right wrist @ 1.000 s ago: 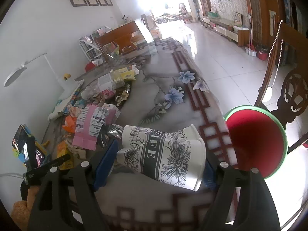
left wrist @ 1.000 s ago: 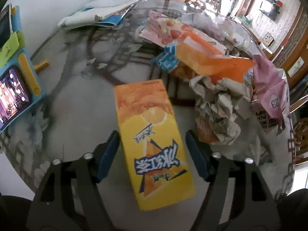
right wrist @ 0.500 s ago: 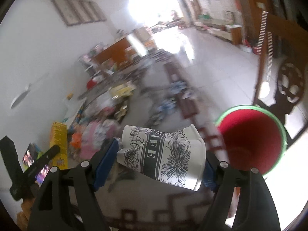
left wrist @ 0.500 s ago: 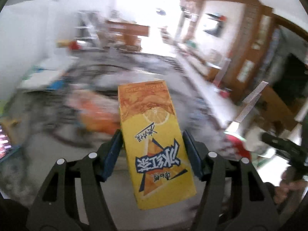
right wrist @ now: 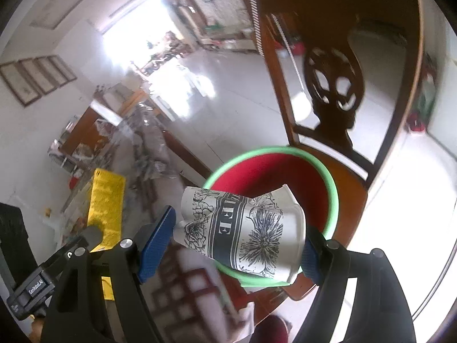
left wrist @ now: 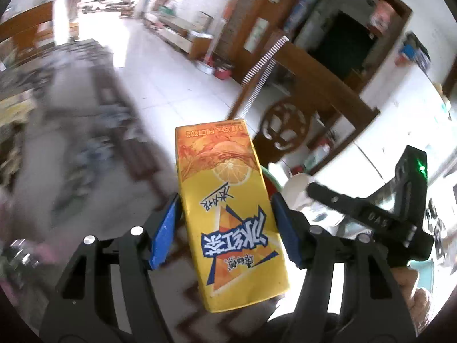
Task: Collect trash
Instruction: 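Open the left tool over the bin while the right tool releases the cup, then grasp the orange snack bag on the table with the left tool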
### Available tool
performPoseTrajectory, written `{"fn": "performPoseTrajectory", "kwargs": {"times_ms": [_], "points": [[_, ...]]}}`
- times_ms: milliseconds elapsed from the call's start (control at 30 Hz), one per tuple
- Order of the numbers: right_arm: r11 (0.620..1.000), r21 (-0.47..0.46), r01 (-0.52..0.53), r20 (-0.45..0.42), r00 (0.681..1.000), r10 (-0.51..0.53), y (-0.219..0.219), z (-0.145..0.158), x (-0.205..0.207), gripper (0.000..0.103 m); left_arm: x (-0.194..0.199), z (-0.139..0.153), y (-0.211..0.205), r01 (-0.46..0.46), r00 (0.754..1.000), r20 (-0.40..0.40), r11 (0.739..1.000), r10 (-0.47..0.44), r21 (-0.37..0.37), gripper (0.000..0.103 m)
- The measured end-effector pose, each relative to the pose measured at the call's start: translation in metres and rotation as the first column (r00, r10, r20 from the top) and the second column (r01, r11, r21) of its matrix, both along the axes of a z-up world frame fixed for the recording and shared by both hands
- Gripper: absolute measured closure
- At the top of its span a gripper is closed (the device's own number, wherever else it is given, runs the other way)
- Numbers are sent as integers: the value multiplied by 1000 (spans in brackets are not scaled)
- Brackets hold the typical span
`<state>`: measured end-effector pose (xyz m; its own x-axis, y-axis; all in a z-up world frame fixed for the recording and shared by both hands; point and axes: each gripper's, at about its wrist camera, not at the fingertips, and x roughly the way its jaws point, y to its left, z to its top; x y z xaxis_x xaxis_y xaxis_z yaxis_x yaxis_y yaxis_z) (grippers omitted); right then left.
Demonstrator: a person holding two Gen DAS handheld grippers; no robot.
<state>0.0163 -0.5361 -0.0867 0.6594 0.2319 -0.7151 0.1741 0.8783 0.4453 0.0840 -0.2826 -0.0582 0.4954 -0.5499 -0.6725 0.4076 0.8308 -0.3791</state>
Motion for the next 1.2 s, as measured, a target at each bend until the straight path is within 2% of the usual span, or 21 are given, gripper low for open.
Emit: {"fn": "performPoseTrajectory", "kwargs": {"times_ms": [67, 100, 200, 400, 600, 800, 900, 1033, 1133, 1200], "points": [[1000, 11, 19, -14, 1000, -19, -6, -7, 2, 26, 5, -4, -14, 16, 1000, 0, 1000, -16, 21, 36], [999, 13, 31, -22, 999, -31, -10, -10, 3, 25, 6, -5, -18, 12, 1000, 2, 1000, -12, 23, 27], [999, 8, 53, -30, 998, -53, -17, -14, 3, 24, 6, -9, -16, -7, 1000, -7, 1000, 7, -6, 26], [999, 5, 47, -25, 999, -46, -11, -7, -1, 24, 7, -8, -4, -61, 998, -23, 998, 61, -7, 26], [1000, -5, -14, 58, 998, 14, 20, 31, 1, 24, -13, 7, 39, -151, 988, 18, 988, 151, 13, 26], [988, -27, -153, 145, 977, 155, 86, 74, -8, 20, -55, 23, 108, -300, 953, 61, 952, 297, 51, 26], [965, -42, -260, 155, 952, 263, 132, 79, -14, 19, -74, 28, 151, -394, 918, 82, 917, 389, 64, 26], [925, -89, -370, 102, 920, 377, 184, 61, -19, 19, -87, 31, 221, -542, 840, 68, 837, 538, 75, 24], [912, -80, -402, 28, 914, 406, 204, 37, -19, 19, -97, 20, 284, -674, 736, 8, 733, 677, 94, 24], [907, -100, -410, 35, 909, 415, 210, 35, -21, 19, -99, 10, 316, -727, 680, -47, 681, 732, 89, 24]]}}
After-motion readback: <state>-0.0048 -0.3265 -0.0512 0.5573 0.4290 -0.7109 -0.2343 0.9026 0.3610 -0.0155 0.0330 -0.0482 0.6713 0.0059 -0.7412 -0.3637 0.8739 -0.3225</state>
